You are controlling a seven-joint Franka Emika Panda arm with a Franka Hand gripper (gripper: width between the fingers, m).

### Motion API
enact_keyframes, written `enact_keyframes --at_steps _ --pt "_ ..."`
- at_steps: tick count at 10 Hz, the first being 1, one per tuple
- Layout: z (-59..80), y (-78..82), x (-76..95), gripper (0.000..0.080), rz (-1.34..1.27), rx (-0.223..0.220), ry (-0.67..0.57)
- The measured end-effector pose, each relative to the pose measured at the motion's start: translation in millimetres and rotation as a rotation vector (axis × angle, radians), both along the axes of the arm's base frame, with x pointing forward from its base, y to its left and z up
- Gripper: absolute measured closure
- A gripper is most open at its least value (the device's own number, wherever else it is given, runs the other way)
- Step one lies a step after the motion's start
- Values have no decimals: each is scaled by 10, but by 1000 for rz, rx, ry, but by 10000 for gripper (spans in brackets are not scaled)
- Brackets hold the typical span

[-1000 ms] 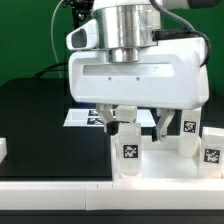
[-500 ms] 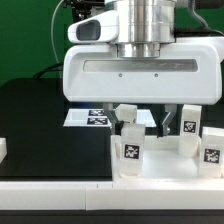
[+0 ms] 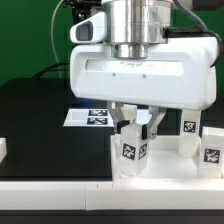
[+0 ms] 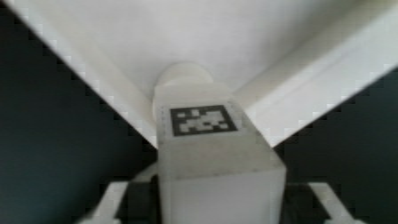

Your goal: Assemble square table

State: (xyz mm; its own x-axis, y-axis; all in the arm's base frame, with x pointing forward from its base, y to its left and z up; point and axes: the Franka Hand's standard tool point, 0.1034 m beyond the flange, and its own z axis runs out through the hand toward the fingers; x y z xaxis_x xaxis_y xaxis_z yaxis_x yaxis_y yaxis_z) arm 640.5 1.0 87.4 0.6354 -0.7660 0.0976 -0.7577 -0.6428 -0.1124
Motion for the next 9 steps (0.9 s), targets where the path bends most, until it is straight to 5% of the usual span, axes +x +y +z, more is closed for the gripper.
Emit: enact_keyframes --at_steps 4,6,7,8,9 --pt "-15 -90 -33 507 -480 151 15" --pt "-15 -77 -37 507 -489 146 17" --pt "-22 -78 -39 392 -481 144 18" --pt "-31 -93 -44 392 -292 101 17" --pt "-40 -94 -63 256 -93 76 24"
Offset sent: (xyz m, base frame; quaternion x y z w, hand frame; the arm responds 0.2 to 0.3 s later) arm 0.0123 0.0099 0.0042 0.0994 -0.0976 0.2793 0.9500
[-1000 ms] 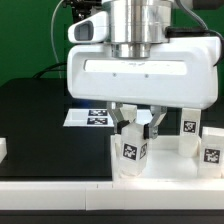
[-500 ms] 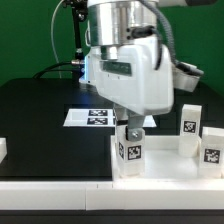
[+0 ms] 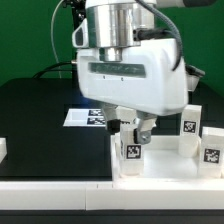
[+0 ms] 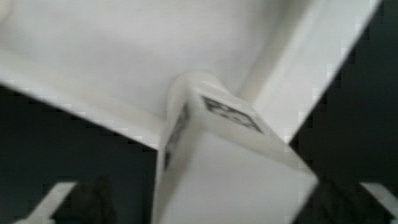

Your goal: Assemble square table

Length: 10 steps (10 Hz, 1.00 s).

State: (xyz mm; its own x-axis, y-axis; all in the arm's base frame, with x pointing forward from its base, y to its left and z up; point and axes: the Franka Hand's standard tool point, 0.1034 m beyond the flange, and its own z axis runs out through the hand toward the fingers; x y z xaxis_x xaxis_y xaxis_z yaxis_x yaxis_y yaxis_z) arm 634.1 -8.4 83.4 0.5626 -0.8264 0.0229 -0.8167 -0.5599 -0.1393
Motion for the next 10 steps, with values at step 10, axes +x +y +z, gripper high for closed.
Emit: enact_keyframes --at_steps 10 --pt "-42 79 -12 272 841 -149 -1"
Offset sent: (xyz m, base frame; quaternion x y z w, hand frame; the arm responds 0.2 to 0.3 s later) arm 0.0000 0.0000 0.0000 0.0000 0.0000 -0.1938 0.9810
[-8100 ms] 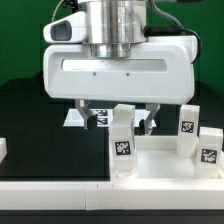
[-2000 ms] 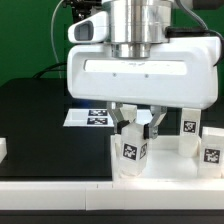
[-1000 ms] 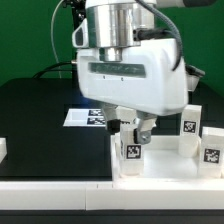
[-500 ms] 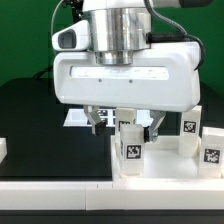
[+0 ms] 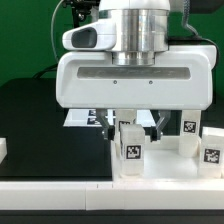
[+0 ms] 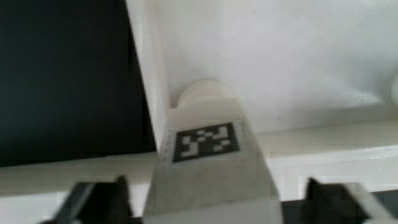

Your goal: Assemble square table

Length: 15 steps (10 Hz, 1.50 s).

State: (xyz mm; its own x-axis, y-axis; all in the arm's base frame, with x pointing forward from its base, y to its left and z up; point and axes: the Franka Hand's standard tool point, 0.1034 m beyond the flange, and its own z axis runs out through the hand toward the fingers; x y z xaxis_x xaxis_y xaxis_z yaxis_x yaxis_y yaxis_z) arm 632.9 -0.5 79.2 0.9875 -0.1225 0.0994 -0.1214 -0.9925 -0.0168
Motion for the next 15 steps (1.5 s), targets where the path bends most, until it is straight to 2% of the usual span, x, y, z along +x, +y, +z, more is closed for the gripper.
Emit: enact_keyframes --at_steps 1,2,4,7,9,10,11,13,14,15 --pt "-1 -1 0 468 -15 2 0" --pt "-2 -1 -1 515 -96 11 0" --pt "-4 5 10 515 -295 27 -9" --pt "-12 9 7 515 -823 71 -4" --pt "-10 17 3 515 -1194 157 12" --pt "0 13 -1 515 -1307 193 22" --pt "6 21 0 515 -1375 202 25" --pt "-16 15 -9 515 -1346 191 24" --pt "-35 14 -22 329 -1214 153 17" --pt "-31 28 -20 213 -1091 120 9"
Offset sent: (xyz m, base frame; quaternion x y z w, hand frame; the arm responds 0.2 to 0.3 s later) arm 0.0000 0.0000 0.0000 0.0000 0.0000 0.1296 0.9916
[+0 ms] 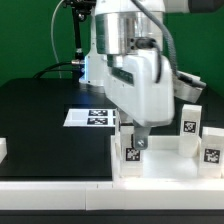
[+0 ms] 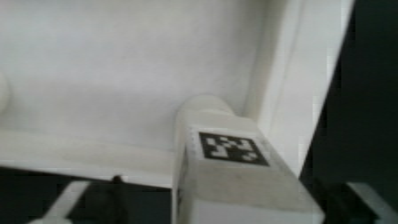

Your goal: Assemble square table

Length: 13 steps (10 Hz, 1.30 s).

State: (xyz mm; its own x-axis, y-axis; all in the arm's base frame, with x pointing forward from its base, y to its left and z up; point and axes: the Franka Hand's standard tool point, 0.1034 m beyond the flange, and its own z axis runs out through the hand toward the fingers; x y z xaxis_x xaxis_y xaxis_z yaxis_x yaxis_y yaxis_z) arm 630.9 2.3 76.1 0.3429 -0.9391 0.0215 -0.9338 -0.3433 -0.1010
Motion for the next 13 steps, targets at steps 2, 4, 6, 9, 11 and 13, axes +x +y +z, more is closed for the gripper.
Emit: enact_keyframes --at_steps 2,4,6,9,11,13 --pt "-13 30 -26 163 423 -32 18" --pt "-16 2 -33 154 513 -41 19" --pt "-10 -22 -20 151 733 -71 15" --pt "55 91 28 151 1136 -137 -35" --pt "33 49 14 427 1105 -134 -30" --pt "33 18 17 510 1078 -134 -30"
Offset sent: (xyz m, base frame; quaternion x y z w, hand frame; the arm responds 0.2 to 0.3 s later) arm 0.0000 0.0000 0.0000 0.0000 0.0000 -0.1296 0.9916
